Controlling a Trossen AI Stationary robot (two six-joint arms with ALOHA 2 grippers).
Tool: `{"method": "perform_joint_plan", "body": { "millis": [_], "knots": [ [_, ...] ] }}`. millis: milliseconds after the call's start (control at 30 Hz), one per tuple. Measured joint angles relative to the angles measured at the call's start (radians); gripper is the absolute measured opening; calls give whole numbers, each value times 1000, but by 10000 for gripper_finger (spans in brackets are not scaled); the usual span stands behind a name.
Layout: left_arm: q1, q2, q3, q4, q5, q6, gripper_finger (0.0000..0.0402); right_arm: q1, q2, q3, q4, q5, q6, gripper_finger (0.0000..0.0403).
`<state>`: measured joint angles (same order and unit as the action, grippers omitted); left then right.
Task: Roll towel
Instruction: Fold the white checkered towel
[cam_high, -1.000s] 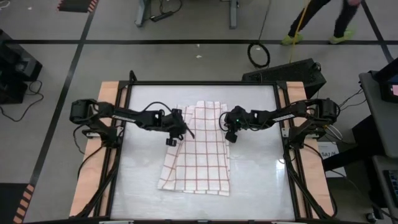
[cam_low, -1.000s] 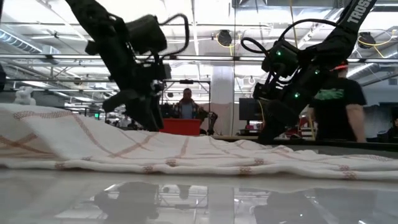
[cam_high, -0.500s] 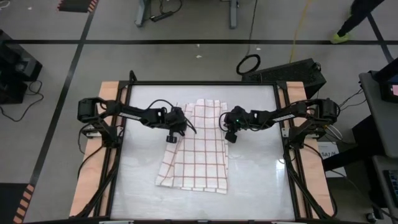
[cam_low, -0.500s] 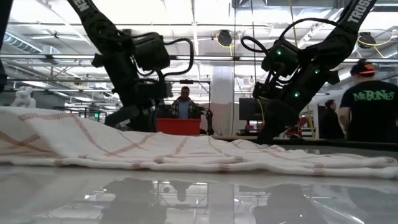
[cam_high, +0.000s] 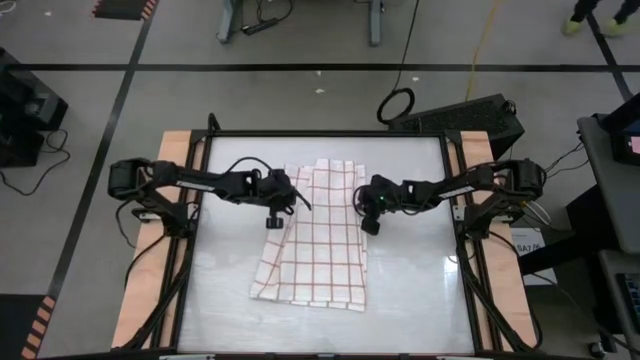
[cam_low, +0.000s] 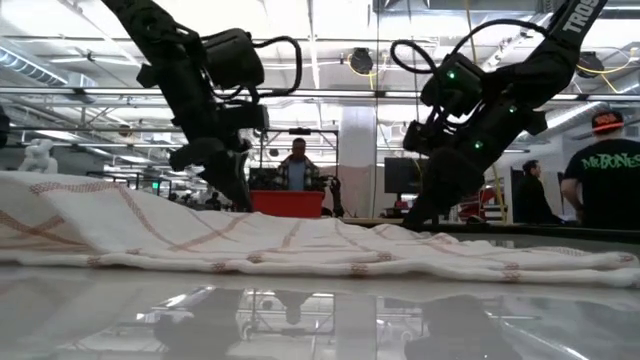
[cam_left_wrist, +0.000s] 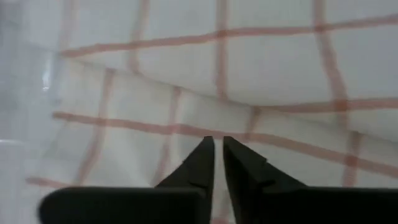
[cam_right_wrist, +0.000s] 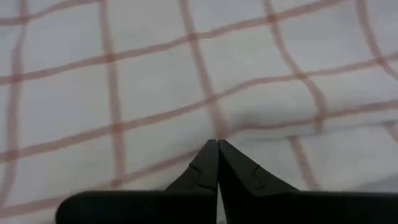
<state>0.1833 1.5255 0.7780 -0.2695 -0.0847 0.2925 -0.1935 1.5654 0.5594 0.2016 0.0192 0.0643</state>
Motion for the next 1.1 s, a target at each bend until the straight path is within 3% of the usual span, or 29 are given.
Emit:
{"method": "perform_joint_plan", "body": {
  "millis": [167, 267, 400, 600, 867, 1100],
  "knots": [
    [-12, 0, -51, 56, -10, 25, 107, 35, 0, 0, -44, 53, 19, 0],
    [4, 0, -94, 66, -23, 35, 114, 39, 3, 0, -59, 87, 26, 0],
    [14, 0, -140, 121, -1, 36, 93, 39, 17, 0, -57, 86, 28, 0],
    [5, -5, -153, 128, -2, 53, 11, 38, 63, 6, -39, 88, 30, 0],
    [-29, -95, -153, 94, -50, 9, 3, 38, 98, 6, -36, 90, 47, 0],
    [-64, -215, -153, -67, -120, -68, 1, 38, 78, 3, -53, 87, 30, 0]
  ]
}}
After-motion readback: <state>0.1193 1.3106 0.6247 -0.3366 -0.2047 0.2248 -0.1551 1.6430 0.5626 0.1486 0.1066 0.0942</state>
